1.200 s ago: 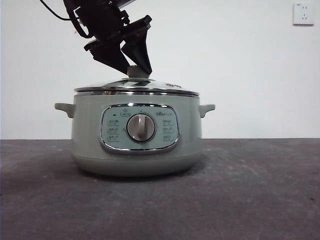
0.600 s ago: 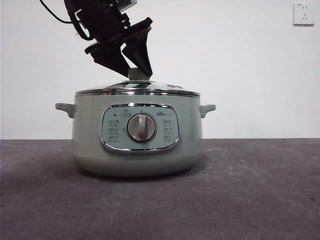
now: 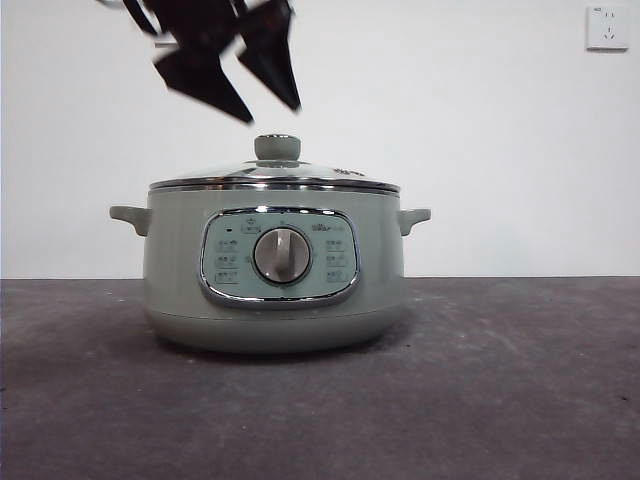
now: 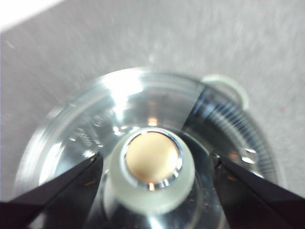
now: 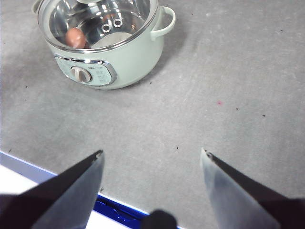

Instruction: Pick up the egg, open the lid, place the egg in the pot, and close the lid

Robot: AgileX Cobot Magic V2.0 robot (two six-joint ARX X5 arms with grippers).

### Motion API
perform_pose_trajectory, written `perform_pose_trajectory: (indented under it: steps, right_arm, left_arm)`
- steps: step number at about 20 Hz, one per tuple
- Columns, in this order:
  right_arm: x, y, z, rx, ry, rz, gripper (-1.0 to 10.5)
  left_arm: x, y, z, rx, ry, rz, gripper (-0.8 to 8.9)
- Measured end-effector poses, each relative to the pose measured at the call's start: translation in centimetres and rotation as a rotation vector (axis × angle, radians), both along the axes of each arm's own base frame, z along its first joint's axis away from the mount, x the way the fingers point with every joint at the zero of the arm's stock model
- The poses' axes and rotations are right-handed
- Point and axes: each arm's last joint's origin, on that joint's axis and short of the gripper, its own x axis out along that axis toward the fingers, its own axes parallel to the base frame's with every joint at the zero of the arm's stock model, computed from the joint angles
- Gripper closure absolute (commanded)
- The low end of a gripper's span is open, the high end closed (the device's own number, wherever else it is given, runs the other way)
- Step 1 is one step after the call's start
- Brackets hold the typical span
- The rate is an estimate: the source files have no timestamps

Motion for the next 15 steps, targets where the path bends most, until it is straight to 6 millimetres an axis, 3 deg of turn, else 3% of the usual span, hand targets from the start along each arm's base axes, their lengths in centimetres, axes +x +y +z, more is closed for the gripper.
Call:
perform_pose_trajectory:
  steps: [4, 9, 11, 15]
  right_arm:
    - [0.0, 0.0, 0.0, 0.000, 0.000, 0.000, 6.0]
    - [0.0, 0.0, 0.0, -0.003, -0.001, 0.002, 6.0]
    - [0.0, 0.0, 0.0, -0.005, -0.003, 0.005, 6.0]
    - [0.0, 0.0, 0.0, -0.008, -0.004, 0.007, 6.1]
  left_arm:
    - [-4.0, 2.1, 3.2, 0.008, 0.017, 0.002, 4.36]
    - [-11.6, 5.5, 7.1, -0.089, 0.112, -0.093, 4.36]
    - [-14.2, 6.8, 8.2, -0.128, 0.129, -0.122, 4.36]
    - [-17.6, 8.5, 9.3, -0.154, 0.115, -0.113, 4.45]
